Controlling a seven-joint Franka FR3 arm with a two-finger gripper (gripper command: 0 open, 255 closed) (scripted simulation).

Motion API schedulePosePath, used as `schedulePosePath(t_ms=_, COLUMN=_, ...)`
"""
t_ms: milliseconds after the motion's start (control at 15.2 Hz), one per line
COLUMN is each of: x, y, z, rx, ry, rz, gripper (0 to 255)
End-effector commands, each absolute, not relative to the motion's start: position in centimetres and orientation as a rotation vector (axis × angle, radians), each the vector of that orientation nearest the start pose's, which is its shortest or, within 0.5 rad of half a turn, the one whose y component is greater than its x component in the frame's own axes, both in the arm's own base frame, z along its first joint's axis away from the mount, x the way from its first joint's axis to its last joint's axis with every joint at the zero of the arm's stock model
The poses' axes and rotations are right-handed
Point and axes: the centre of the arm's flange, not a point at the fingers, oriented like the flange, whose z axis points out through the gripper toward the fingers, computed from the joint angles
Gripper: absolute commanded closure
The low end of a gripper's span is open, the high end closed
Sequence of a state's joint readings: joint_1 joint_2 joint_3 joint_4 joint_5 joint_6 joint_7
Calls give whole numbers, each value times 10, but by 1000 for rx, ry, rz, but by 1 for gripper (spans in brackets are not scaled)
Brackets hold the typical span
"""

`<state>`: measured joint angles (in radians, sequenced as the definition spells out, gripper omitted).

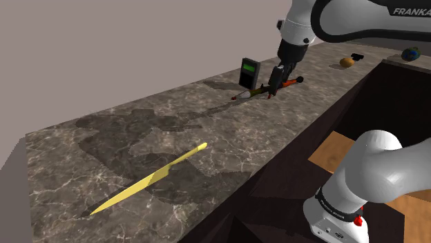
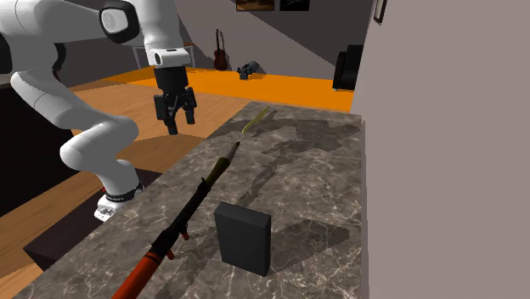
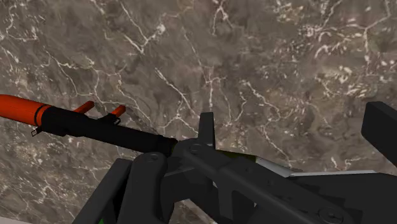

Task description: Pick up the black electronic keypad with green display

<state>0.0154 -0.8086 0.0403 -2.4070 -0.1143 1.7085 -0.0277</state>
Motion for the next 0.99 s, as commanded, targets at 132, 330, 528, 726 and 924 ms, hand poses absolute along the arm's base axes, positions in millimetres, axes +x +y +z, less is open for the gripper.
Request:
schedulePosePath(t_ms=132, x=334, y=-9, z=587, rx=-3264, ry=-108, rz=-181, gripper=0)
schedulePosePath(t_ms=330, x=364, y=-38, z=587, rx=-3246, ry=-69, rz=-181, gripper=0)
schedulePosePath(t_ms=528, x=393, y=-68, z=587, rx=-3227, ry=-31, rz=-180, gripper=0)
schedulePosePath(t_ms=726, x=421, y=-98, z=585, rx=-3208, ry=7, rz=-179, gripper=0)
schedulePosePath(t_ms=924, x=449, y=-129, z=584, rx=-3188, ry=44, rz=-179, gripper=0)
